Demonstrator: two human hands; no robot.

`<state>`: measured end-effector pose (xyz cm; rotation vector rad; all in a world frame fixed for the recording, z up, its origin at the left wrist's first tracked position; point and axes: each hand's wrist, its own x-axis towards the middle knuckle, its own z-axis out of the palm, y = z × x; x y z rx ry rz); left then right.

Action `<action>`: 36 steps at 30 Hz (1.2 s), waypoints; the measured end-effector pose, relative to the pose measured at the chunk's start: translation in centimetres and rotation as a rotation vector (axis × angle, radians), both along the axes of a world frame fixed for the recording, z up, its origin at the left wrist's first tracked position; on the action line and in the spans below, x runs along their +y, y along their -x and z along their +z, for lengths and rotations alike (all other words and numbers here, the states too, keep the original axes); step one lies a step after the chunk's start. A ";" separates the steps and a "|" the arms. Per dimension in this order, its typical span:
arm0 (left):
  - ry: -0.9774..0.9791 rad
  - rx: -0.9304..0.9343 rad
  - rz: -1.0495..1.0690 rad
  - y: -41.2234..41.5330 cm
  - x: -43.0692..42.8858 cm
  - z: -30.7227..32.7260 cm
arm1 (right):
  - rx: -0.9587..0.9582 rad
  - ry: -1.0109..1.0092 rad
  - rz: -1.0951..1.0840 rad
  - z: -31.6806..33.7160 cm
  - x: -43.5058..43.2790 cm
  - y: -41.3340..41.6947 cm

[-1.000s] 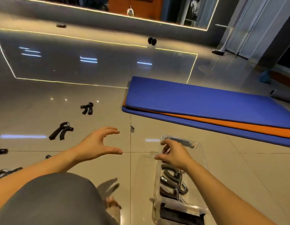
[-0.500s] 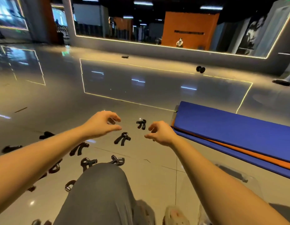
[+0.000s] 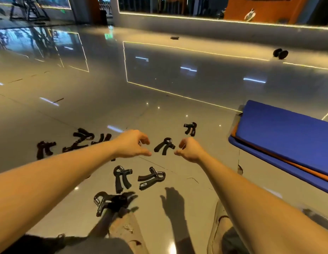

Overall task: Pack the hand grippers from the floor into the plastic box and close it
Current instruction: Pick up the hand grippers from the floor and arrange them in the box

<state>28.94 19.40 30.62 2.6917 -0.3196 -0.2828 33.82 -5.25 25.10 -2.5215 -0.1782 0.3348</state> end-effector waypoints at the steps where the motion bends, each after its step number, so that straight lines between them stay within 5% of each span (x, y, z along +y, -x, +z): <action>1: 0.009 0.027 0.031 -0.8 -0.1 -2.3 | 0.011 0.014 -0.006 -1.5 0.2 -1.5; 9: 0.126 0.085 0.297 -4.2 0.0 -18.8 | -0.005 0.104 0.016 -12.6 0.7 -11.5; 17: 0.147 0.116 0.328 -6.9 -0.2 -29.9 | 0.059 0.100 0.058 -22.0 1.4 -19.3; 27: 0.153 -0.024 0.394 -10.5 2.5 -33.9 | -0.095 0.150 0.087 -27.5 5.5 -24.6; 36: 0.119 -0.184 0.459 -11.3 3.4 -34.5 | 0.003 0.259 -0.246 -28.0 10.8 -27.5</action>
